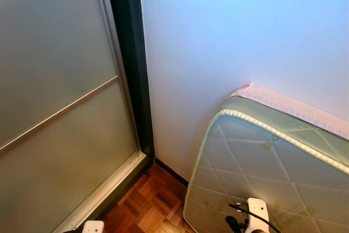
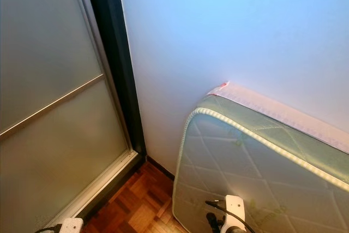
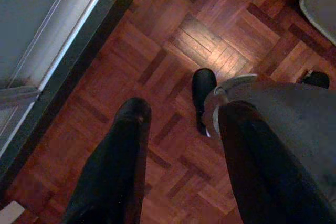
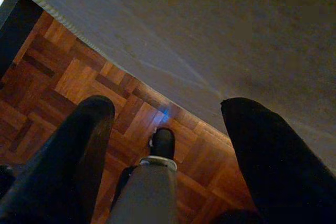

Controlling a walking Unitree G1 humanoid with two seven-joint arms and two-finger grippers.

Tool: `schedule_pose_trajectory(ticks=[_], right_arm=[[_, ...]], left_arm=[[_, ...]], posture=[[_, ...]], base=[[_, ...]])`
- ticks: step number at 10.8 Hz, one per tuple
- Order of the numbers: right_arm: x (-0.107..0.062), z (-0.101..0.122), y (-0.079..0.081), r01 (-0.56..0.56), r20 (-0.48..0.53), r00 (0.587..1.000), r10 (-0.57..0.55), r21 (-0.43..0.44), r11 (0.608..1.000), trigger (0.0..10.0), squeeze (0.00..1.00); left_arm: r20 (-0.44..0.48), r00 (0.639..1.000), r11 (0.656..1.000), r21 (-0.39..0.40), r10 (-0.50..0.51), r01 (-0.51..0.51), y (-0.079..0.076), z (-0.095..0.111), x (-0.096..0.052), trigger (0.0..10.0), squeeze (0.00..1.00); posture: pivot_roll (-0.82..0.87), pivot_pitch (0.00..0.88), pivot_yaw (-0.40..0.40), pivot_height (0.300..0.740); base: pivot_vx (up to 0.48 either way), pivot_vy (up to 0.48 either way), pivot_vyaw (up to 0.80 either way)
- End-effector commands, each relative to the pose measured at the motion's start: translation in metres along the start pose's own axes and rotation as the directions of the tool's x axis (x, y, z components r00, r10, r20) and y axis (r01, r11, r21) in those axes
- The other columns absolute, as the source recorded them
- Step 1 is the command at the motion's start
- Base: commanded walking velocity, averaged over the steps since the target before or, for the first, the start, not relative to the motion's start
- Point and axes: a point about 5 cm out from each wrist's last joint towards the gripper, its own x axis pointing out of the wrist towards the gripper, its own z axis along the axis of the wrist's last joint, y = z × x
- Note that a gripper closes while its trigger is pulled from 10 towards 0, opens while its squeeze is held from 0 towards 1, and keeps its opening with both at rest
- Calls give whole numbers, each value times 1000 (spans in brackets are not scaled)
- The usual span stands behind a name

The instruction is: Clean up the room

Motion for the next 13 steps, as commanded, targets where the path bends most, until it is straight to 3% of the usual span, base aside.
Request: schedule_pose_trajectory(ticks=[1, 6, 13], right_arm=[[-1, -5, -2, 7, -16, 1000, -6, 27, 1000, 10000, 0], [-4, -15, -10, 25, -33, 999, -22, 72, 997, 10000, 0], [-3, -16, -3, -1, -38, 999, 4, 73, 997, 10000, 0]], left_arm=[[-9, 1000, 1000, 10, 11, -11, 1, -5, -1, 10000, 0], [13, 1000, 1000, 15, 23, -23, 9, 1, -1, 10000, 0], [23, 1000, 1000, 23, 13, -13, 7, 9, 1, 10000, 0]], posture=[[288, 55, -59, 740], [278, 72, -13, 740], [264, 95, -2, 740]], base=[[0, 0, 0], [0, 0, 0], [0, 0, 0]])
